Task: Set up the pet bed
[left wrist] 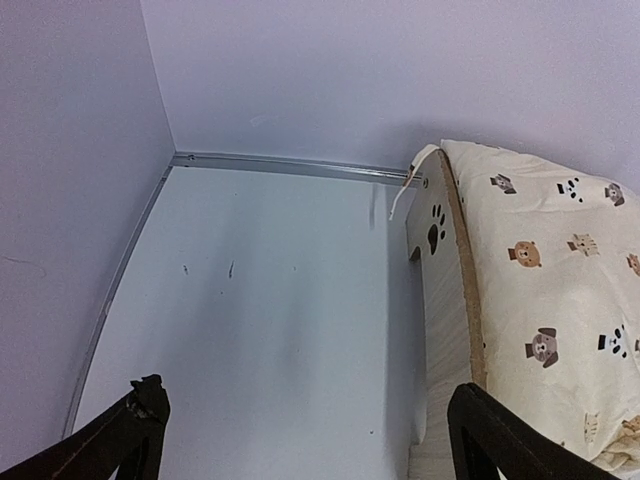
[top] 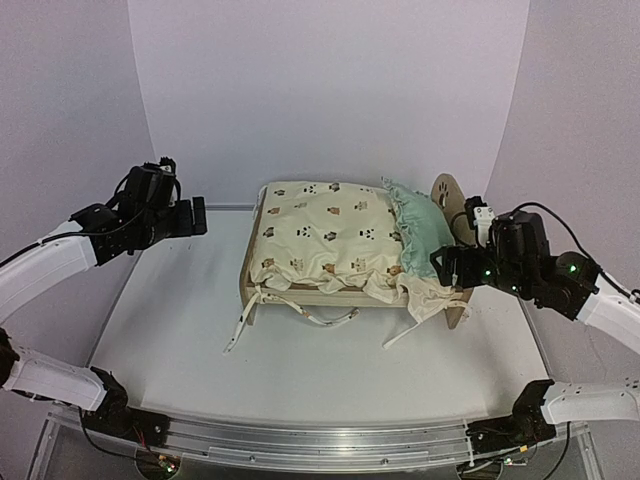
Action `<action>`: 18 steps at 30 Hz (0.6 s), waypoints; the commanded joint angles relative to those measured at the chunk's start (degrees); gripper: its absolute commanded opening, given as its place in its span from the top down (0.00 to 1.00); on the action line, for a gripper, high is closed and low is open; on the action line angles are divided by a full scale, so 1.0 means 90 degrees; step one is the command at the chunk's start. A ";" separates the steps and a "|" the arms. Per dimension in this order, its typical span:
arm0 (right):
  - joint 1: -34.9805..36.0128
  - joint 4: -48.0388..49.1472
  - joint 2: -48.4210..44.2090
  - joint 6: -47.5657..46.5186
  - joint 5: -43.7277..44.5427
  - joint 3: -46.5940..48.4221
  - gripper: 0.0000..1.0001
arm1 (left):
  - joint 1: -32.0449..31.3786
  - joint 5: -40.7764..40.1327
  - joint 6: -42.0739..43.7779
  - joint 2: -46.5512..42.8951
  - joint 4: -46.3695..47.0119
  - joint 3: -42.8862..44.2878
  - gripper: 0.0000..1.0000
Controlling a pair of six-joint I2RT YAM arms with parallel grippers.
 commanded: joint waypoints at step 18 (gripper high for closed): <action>-0.0006 0.0572 0.0200 -0.0072 0.0040 -0.0129 0.02 | 0.0028 0.0215 0.0229 -0.0062 0.0328 -0.0087 0.00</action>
